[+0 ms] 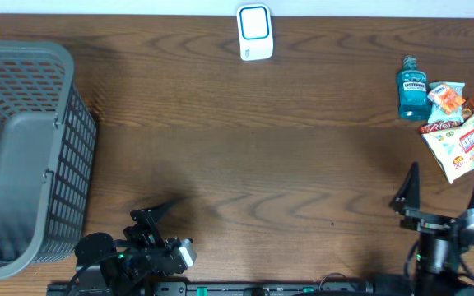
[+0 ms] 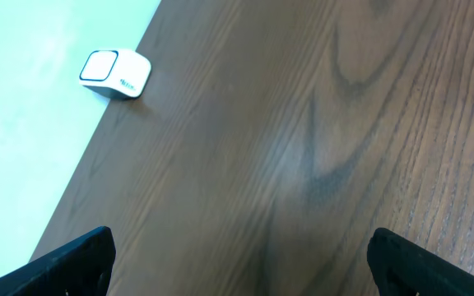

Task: Scan the item barcode

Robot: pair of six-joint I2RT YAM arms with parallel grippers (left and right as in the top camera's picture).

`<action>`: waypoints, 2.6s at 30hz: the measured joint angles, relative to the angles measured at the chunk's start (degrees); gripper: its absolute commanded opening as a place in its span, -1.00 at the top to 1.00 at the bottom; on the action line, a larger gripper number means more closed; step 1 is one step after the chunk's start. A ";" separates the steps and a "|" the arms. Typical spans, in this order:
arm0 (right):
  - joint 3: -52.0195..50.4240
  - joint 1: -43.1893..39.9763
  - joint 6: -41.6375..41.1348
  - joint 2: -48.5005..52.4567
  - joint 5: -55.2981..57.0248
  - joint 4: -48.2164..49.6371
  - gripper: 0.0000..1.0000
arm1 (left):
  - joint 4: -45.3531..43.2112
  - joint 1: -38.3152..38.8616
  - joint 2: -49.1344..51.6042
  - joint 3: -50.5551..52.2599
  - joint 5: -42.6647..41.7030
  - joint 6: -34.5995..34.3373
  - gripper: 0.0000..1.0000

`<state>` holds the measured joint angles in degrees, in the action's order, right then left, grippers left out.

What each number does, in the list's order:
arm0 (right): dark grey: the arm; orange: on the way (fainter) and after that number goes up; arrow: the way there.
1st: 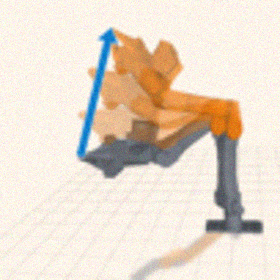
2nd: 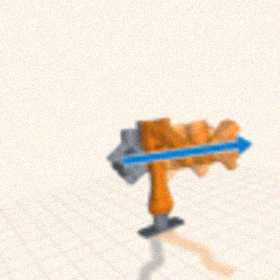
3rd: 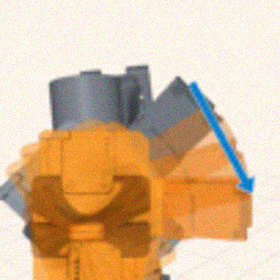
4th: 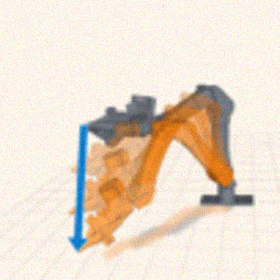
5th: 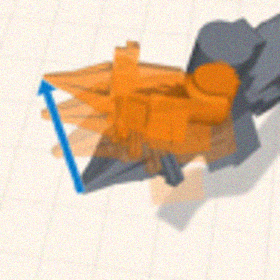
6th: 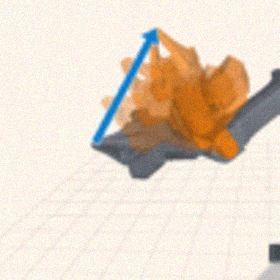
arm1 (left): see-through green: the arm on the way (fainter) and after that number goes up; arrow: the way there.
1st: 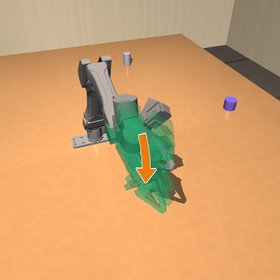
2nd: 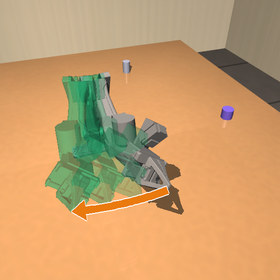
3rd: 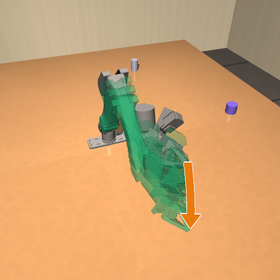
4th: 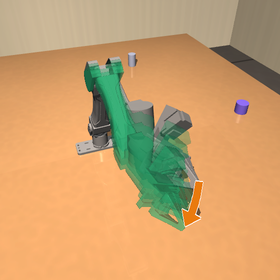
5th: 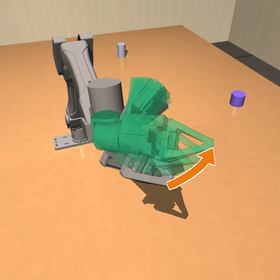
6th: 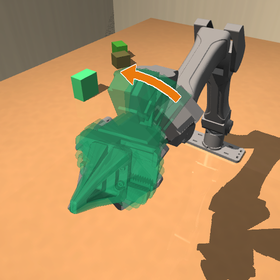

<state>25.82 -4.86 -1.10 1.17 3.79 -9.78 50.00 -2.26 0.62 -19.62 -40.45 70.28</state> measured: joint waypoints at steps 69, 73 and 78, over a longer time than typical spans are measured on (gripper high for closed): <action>-25.42 -2.73 0.00 -0.48 -7.10 5.95 -0.99 | -31.10 1.31 -0.04 7.06 -4.22 -25.16 -0.95; -25.42 -2.73 0.00 -0.48 -7.10 5.95 -0.99 | -42.53 1.31 -0.04 10.88 5.81 -51.04 -0.96; -25.42 -2.73 0.00 -0.48 -7.10 5.95 -0.99 | -42.56 1.36 -0.04 12.79 17.46 -69.61 -0.95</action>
<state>0.40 -7.60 -1.10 0.69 -3.31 -3.84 7.44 -0.91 0.58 -6.83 -22.98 0.67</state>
